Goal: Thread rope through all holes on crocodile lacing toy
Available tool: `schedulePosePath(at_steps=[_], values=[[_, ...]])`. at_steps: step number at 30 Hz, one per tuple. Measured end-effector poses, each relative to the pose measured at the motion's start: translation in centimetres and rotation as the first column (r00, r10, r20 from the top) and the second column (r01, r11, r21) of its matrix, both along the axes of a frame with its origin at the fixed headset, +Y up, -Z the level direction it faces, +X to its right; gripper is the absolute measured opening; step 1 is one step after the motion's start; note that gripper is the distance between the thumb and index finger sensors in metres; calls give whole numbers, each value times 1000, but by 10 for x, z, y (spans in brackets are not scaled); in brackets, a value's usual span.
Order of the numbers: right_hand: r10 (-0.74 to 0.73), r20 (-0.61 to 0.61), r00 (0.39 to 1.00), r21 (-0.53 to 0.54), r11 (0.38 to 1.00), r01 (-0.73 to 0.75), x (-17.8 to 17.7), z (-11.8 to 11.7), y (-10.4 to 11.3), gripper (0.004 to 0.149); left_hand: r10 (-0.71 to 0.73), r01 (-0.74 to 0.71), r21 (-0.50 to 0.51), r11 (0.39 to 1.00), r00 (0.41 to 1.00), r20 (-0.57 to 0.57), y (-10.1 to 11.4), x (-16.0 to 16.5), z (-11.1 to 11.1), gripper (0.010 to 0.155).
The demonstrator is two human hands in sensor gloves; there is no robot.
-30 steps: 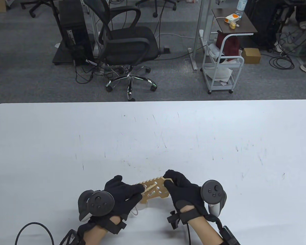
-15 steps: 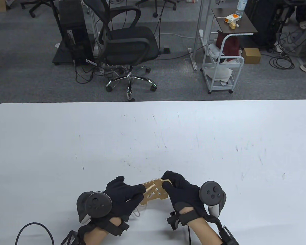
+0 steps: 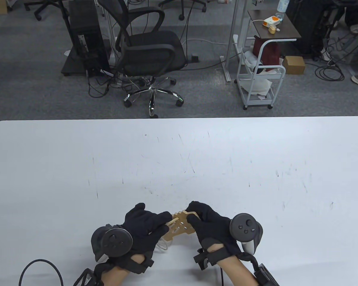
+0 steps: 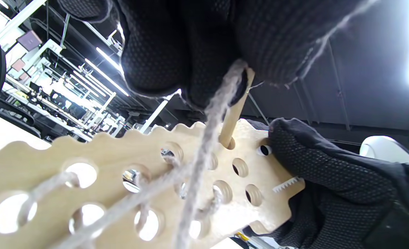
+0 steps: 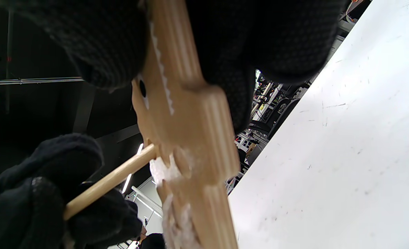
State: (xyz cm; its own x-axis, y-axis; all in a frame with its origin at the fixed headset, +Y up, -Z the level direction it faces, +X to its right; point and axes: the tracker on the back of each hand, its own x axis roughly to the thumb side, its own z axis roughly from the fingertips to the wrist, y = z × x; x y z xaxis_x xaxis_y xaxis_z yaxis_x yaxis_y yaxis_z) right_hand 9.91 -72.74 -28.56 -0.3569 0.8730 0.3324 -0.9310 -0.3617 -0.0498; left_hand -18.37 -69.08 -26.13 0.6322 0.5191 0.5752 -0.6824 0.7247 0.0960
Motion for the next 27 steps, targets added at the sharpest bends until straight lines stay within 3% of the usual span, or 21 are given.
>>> schedulePosePath(at_steps=[14, 27], values=[[24, -27, 999, 23, 999, -23, -7, 3, 2, 51, -74, 74, 3, 997, 996, -54, -6, 7, -3, 61], [42, -100, 994, 49, 998, -37, -20, 8, 4, 51, -115, 113, -44, 993, 991, -65, -14, 12, -10, 62]])
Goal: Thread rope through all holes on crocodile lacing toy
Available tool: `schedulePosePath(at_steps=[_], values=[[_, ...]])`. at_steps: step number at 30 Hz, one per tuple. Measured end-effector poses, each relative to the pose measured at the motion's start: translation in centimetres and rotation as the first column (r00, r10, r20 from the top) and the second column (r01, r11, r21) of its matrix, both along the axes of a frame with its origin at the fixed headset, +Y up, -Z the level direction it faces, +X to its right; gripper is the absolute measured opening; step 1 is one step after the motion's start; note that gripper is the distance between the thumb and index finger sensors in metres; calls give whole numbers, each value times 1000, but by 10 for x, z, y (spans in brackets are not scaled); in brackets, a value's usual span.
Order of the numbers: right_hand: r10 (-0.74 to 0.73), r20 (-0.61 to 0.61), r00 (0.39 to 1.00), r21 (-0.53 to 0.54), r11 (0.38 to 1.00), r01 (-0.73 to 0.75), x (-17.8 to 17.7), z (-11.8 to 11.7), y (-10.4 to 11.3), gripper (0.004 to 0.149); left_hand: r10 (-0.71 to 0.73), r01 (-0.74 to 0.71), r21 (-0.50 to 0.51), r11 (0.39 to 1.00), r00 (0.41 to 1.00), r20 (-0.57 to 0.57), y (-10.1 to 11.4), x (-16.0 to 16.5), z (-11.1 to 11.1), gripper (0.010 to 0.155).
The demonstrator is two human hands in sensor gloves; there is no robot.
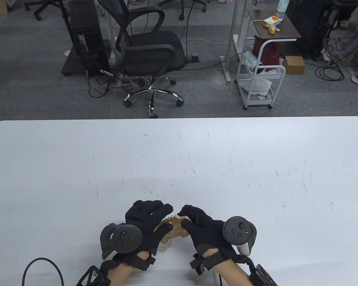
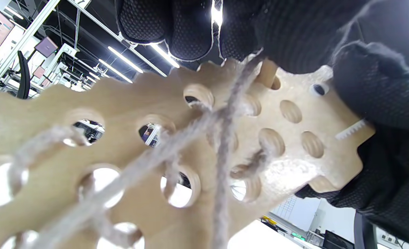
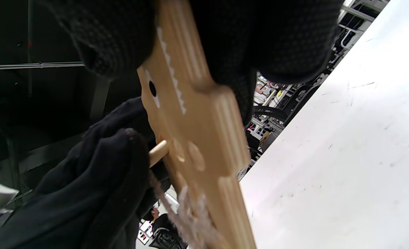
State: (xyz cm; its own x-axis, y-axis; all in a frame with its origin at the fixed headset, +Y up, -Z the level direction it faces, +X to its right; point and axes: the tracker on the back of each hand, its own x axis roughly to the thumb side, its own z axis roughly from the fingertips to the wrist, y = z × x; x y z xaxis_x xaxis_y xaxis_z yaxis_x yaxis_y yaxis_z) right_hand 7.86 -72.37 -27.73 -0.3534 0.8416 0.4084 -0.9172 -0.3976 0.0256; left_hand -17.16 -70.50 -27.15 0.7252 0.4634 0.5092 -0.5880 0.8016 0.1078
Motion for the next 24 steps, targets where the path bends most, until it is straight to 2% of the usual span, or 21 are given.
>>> schedulePosePath(at_steps=[9, 24], values=[[8, -11, 1000, 16, 1000, -8, -3, 2, 1, 52, -20, 20, 2, 1000, 999, -29, -1, 1, -1, 62], [-71, 80, 994, -22, 997, 73, 15, -5, 0, 51, 43, -41, 45, 998, 997, -61, 11, -17, 1, 63]])
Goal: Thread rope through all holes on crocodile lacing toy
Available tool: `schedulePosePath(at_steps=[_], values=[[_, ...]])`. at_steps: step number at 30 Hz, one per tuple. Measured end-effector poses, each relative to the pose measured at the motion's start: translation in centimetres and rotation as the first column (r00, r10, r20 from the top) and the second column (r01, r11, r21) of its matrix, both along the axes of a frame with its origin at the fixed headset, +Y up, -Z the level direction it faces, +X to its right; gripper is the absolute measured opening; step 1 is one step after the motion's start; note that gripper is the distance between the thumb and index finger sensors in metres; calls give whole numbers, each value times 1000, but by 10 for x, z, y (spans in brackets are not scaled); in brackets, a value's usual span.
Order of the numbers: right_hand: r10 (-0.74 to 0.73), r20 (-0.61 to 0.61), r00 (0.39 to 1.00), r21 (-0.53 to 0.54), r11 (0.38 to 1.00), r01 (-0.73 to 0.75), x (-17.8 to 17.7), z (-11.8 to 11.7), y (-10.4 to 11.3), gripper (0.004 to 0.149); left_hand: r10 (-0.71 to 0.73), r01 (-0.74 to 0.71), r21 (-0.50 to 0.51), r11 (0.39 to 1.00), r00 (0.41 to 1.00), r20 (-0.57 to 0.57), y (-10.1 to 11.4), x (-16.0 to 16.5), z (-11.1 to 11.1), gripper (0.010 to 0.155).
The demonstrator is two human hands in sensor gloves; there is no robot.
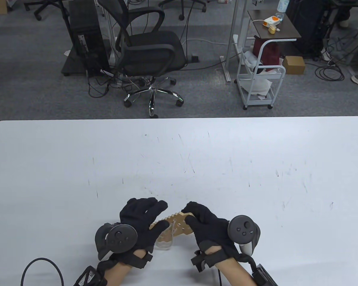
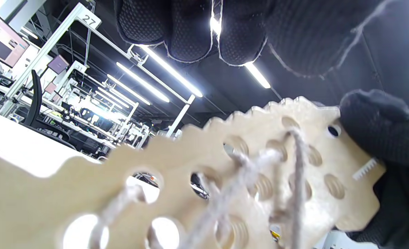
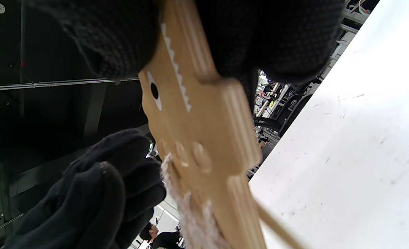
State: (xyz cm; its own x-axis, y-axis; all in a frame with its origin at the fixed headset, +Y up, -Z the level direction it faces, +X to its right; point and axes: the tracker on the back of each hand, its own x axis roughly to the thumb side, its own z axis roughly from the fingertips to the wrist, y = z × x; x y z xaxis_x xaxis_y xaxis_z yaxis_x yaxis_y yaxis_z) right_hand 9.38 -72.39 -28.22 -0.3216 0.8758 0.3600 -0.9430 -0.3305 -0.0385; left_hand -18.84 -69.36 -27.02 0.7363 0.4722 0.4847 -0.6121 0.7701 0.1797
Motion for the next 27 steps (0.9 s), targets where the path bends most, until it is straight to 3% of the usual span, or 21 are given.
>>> schedulePosePath(at_steps=[13, 27], values=[[-94, 60, 994, -39, 995, 97, 17, -6, -2, 50, 133, -134, 3, 991, 985, -105, 10, -37, -7, 61], [-215, 105, 971, -84, 971, 224, 32, -10, -5, 50, 273, -326, -155, 933, 919, -285, -14, -77, -30, 53]])
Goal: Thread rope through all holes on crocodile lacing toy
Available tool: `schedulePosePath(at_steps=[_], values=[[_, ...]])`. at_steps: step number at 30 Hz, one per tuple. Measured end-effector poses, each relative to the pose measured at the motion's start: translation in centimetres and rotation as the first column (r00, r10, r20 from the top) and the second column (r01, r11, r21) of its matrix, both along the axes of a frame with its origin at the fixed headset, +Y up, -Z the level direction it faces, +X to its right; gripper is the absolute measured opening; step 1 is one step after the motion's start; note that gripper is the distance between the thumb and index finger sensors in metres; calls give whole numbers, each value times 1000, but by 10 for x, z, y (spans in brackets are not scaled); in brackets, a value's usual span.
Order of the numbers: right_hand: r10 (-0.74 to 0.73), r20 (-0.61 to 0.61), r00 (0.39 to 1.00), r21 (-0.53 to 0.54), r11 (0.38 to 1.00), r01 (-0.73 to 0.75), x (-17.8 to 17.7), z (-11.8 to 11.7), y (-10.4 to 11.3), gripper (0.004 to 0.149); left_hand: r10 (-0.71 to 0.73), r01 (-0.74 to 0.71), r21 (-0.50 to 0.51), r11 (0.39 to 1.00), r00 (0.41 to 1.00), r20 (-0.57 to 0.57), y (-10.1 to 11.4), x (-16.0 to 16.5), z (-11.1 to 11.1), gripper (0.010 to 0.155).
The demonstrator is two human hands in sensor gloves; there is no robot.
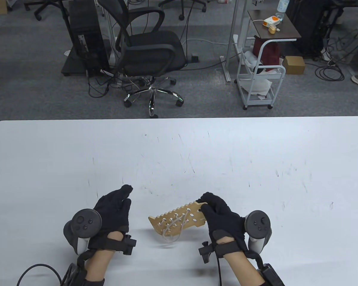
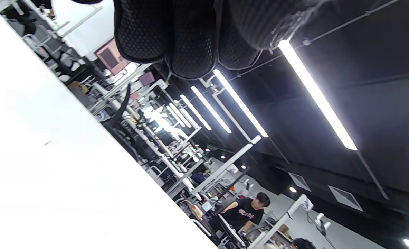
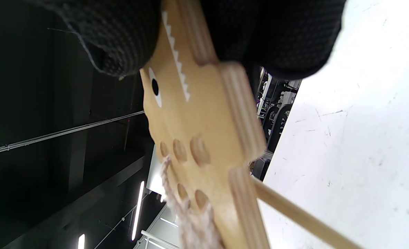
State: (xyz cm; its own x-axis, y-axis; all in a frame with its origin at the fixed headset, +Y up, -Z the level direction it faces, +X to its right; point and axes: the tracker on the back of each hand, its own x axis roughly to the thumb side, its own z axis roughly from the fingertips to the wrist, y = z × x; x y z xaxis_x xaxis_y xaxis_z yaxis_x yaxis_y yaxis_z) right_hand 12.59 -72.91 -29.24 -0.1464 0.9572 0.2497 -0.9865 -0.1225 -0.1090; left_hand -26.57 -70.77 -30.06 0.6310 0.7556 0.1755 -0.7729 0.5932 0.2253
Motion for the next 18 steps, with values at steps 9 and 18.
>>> schedulePosePath(at_steps=[9, 18], values=[[-73, -14, 997, -21, 997, 73, 0, 1, 0, 50, 44, -47, -159, 986, 999, -22, -25, -15, -18, 52], [-165, -89, 982, -75, 984, 159, -7, 4, 0, 49, -19, 47, -278, 960, 995, 102, -40, 4, -27, 52]])
